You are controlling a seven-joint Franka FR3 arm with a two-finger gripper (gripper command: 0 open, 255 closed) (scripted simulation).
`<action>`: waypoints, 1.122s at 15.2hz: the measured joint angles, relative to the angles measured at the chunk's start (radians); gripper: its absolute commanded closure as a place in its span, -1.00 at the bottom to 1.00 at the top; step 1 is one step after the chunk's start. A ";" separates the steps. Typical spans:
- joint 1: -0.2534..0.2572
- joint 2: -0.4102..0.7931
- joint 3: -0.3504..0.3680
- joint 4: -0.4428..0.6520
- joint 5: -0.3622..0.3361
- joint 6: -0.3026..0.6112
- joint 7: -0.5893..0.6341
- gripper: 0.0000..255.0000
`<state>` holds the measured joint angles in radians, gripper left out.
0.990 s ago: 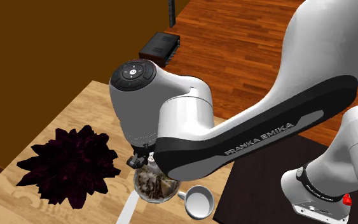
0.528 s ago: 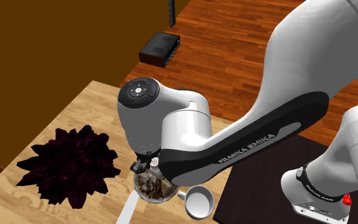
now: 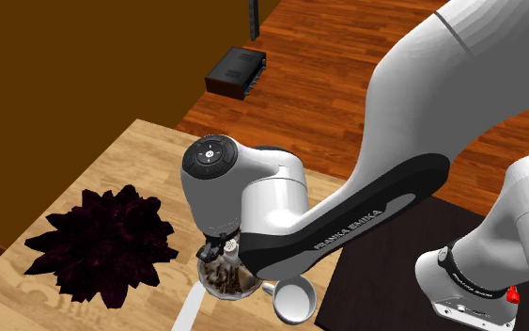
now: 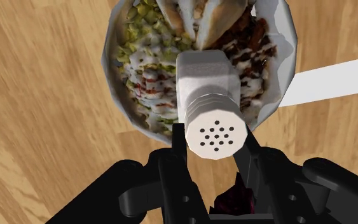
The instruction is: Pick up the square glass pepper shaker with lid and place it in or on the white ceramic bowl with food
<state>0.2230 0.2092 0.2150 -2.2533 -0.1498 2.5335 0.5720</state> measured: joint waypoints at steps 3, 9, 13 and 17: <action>0.000 0.002 0.000 0.000 -0.001 0.003 0.001 1.00; 0.000 0.002 -0.001 0.000 -0.001 0.003 0.001 -1.00; -0.001 -0.012 0.002 0.001 0.006 -0.012 -0.004 -1.00; -0.006 -0.088 0.014 0.012 0.042 -0.095 -0.028 -1.00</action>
<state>0.2170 0.1215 0.2292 -2.2408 -0.1081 2.4386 0.5439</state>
